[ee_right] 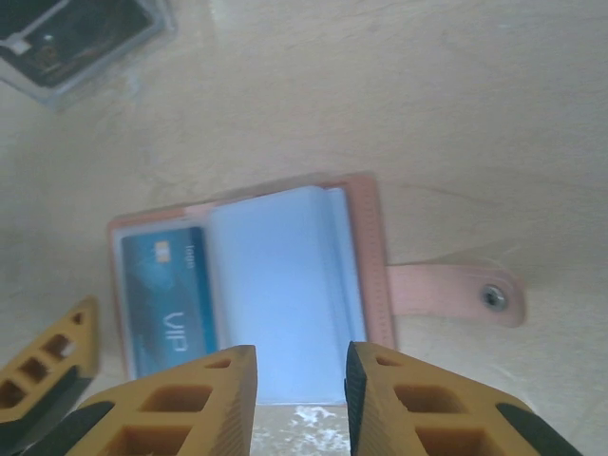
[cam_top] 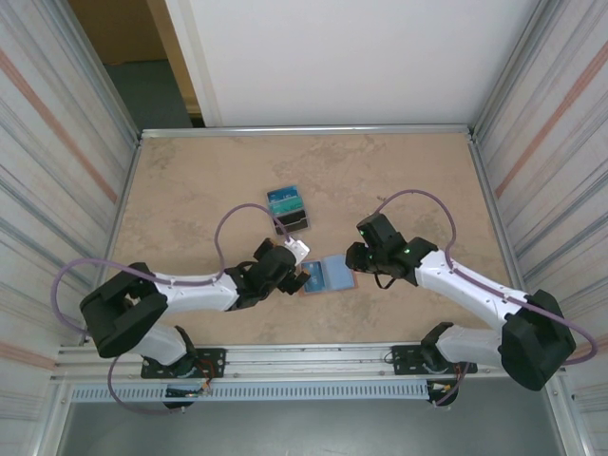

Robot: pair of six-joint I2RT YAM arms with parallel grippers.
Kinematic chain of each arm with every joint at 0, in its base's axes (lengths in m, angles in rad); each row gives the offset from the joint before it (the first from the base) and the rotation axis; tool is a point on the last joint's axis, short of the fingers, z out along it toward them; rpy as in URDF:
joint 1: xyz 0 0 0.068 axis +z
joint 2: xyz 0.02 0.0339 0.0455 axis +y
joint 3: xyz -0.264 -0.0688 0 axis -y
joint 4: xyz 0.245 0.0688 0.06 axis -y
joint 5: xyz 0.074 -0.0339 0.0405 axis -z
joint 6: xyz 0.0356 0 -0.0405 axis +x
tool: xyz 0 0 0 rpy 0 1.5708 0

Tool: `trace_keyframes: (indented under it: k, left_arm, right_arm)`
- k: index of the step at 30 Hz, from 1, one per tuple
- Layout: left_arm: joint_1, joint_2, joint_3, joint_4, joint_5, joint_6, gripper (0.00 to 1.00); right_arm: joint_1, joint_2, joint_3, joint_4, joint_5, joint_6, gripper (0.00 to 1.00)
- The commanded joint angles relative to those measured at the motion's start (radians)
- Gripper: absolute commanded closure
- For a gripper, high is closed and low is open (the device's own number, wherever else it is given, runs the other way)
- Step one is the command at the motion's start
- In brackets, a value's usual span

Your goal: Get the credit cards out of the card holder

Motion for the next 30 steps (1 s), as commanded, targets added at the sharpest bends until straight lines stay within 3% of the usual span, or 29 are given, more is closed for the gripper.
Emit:
trace_keyframes:
  k: [1, 10, 30]
  left_arm:
    - [-0.006, 0.023, 0.026, 0.035, -0.017, -0.03, 0.01]
    - [-0.008, 0.05, 0.032, 0.045, -0.003, -0.043, 0.01]
    - [-0.011, 0.107, 0.045, 0.028, -0.009, -0.061, 0.01]
  right_arm:
    - [0.015, 0.007, 0.003, 0.049, -0.088, 0.029, 0.68]
    - [0.07, 0.161, 0.051, 0.112, -0.162, 0.044, 0.66]
    - [0.082, 0.352, 0.079, 0.191, -0.264, 0.076, 0.73]
